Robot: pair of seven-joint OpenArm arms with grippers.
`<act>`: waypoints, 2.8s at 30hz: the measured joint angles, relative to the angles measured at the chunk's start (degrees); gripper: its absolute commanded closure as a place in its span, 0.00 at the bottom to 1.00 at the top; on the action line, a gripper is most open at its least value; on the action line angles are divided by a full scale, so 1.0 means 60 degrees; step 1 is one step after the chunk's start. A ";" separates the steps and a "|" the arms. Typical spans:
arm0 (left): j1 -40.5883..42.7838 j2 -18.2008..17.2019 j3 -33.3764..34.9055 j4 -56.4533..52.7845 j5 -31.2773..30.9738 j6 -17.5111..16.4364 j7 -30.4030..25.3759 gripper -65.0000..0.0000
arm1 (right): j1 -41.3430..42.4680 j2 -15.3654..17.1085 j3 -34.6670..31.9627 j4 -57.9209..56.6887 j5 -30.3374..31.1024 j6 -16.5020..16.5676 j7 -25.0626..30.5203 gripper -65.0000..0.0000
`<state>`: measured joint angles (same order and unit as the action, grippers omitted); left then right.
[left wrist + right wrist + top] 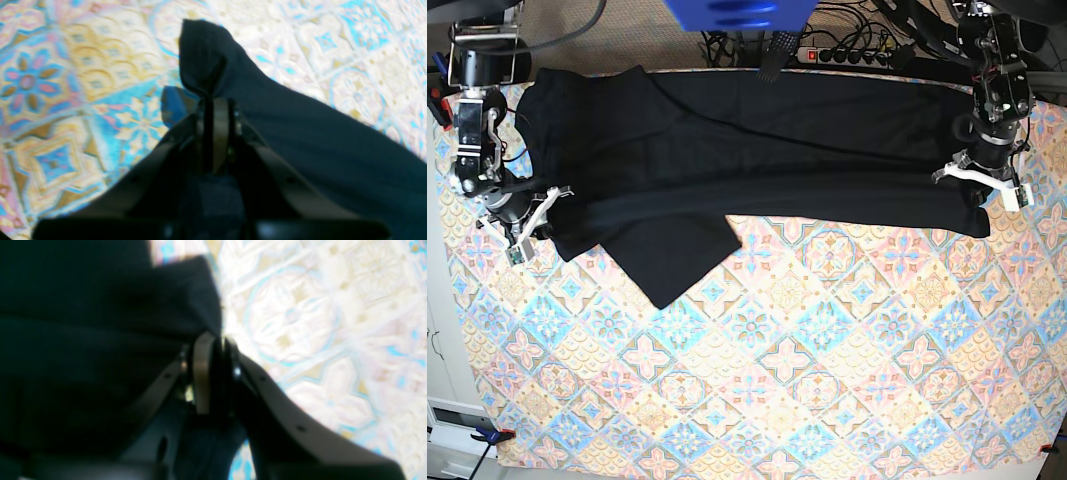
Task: Fold the T-shirt properly
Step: 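Fold the grasped side with both grippers over toward the held edge, then hold the folded layer with both grippers and pull it toward the robot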
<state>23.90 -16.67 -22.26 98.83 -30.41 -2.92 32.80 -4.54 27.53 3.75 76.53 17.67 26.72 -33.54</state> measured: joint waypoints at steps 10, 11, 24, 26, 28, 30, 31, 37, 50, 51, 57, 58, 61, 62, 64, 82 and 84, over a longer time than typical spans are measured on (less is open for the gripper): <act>0.0652 -0.0029 -0.0073 0.0007 0.0040 0.0091 -0.0007 1.00 | -0.1752 0.0011 0.0805 0.1577 -0.0117 -0.0033 -0.0018 0.90; 0.0656 -0.0025 -0.0073 0.0007 0.0040 0.0091 -0.0007 1.00 | -0.1883 -0.0011 0.0914 0.1647 -0.0106 -0.0029 -0.0029 0.90; 0.0627 0.0153 0.0259 0.0004 0.0062 0.0080 -0.0047 1.00 | -0.1060 -0.0095 0.1038 0.1446 -0.0171 -0.0069 -0.1133 0.54; 0.0627 0.0193 0.0280 0.0004 0.0066 0.0087 -0.0036 1.00 | -0.0357 -0.0029 0.0710 0.1144 -0.0160 -0.0066 -0.1209 0.51; 0.0630 0.0178 0.0262 0.0004 0.0069 0.0109 -0.0047 1.00 | 0.0375 0.0018 0.0138 0.0758 -0.0113 -0.0095 -0.1118 0.51; 0.0648 0.0157 0.0237 0.0004 0.0073 0.0131 -0.0066 1.00 | 0.0933 -0.0040 -0.0463 0.0248 -0.0047 -0.0036 -0.1158 0.52; 0.0648 0.0219 0.0229 0.0004 0.0069 0.0131 -0.0076 1.00 | 0.1202 -0.0091 -0.0747 -0.0018 -0.0051 0.0033 -0.1220 0.52; 0.0652 0.0357 0.0277 0.0004 0.0069 0.0098 -0.0066 1.00 | 0.2656 0.0011 -0.1967 -0.1577 -0.0098 -0.0073 -0.1111 0.52; 0.0656 0.0342 0.0255 0.0004 0.0069 0.0120 -0.0073 1.00 | 0.3952 -0.0004 -0.3836 -0.4932 -0.0102 -0.0040 0.0532 0.52; 0.0656 0.0346 0.0251 0.0004 0.0073 0.0127 -0.0073 1.00 | 0.4102 -0.0025 -0.3938 -0.5067 -0.0124 -0.0066 0.0627 0.52; 0.0681 0.0510 0.0244 0.0004 0.0069 0.0146 -0.0066 1.00 | 0.4207 -0.0058 -0.4226 -0.5402 -0.0058 -0.0066 0.1126 0.52; 0.0681 0.0539 0.0262 0.0004 0.0069 0.0117 -0.0062 1.00 | 0.4164 -0.0047 -0.4222 -0.5406 0.0040 -0.0066 0.1217 0.52; 0.0678 0.0554 0.0259 0.0004 0.0073 0.0135 -0.0073 1.00 | 0.4222 -0.0095 -0.4222 -0.5406 -0.0098 -0.0066 0.1086 0.52; 0.0678 0.0554 0.0259 0.0004 0.0076 0.0164 -0.0069 1.00 | 0.4233 -0.0175 -0.4215 -0.5406 -0.0098 -0.0127 0.1089 0.52; 0.0670 0.0554 0.0259 0.0004 0.0069 0.0142 -0.0076 1.00 | 0.4248 -0.0433 -0.4204 -0.5406 -0.0098 -0.0204 0.1126 0.52; 0.0648 0.0557 0.0259 0.0004 0.0073 0.0124 -0.0073 1.00 | 0.4615 -0.0911 -0.4229 -0.5996 0.0058 -0.0066 0.1384 0.87; 0.0648 0.0554 0.0259 0.0004 0.0073 0.0127 -0.0073 1.00 | 0.4597 -0.0907 -0.4229 -0.5985 0.0051 -0.0069 0.1384 0.90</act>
<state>27.79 -13.34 -20.71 98.85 -29.98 -2.15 32.36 23.05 22.09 -21.63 40.62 17.98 26.30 -25.23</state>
